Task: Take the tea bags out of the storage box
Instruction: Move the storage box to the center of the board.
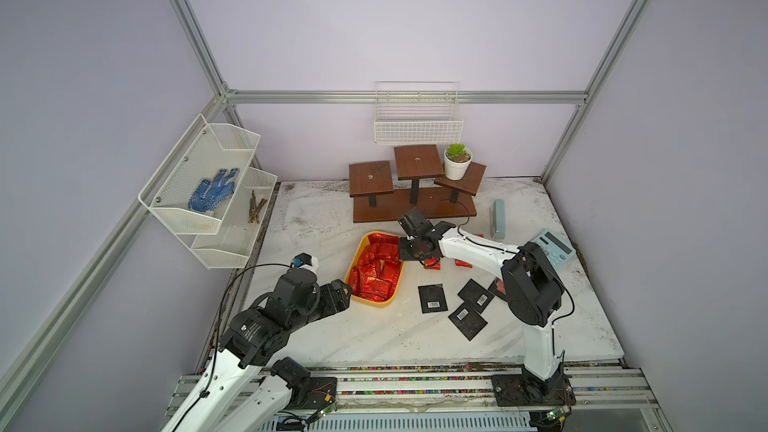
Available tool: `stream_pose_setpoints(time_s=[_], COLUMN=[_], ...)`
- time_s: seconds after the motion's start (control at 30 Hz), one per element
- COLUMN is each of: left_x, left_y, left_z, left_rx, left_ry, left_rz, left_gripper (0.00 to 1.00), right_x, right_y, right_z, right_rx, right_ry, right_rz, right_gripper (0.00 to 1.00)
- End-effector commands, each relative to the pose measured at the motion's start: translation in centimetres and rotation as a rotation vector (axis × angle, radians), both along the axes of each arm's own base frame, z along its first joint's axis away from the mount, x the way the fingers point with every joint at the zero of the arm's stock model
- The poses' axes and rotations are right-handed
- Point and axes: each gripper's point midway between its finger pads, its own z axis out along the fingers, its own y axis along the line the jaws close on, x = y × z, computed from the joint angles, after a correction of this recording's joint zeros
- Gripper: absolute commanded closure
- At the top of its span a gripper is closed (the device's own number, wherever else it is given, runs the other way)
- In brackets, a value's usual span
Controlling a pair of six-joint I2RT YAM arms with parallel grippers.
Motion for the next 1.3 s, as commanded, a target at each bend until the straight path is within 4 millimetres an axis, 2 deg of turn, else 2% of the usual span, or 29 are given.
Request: stream_pose_setpoints(time_s=[0.0,0.17,0.37,0.6,0.73,1.0,1.17,1.27], left_x=[0.3,0.3,0.2,0.0,-0.1,-0.3,-0.5,-0.7], left_y=[0.1,0.4,0.7,0.8,0.8,0.5,0.6,0.6], left_z=[1.2,1.7,1.7,1.3,1.1,0.8,0.7,0.7], left_rx=[-0.024,-0.017,-0.011,-0.015,-0.022,-0.046,-0.056,-0.058], left_ry=[-0.032,-0.049,-0.054,-0.051,-0.046,-0.041,-0.043,-0.044], left_rz=[0.016,0.026,0.037,0.043,0.043,0.037,0.038,0.041], left_gripper=[0.17,0.17,0.16,0.14,0.14,0.14,0.14,0.14], right_x=[0.4,0.2,-1.0,-3.3,-3.7,-4.4,-5.0,-4.9], right_y=[0.7,2.3,5.0,7.1,7.8,9.2,10.0,9.9], right_z=[0.4,0.4,0.6,0.0,-0.1,0.9,1.0,1.3], right_rx=[0.008,0.045,0.076,0.132,0.183,0.325,0.367,0.37], right_ry=[-0.003,0.011,0.03,0.079,0.1,0.121,0.134,0.126], right_rz=[0.044,0.11,0.166,0.111,0.05,-0.057,-0.083,-0.083], right_gripper=[0.76,0.82,0.85,0.86,0.87,0.89,0.87,0.78])
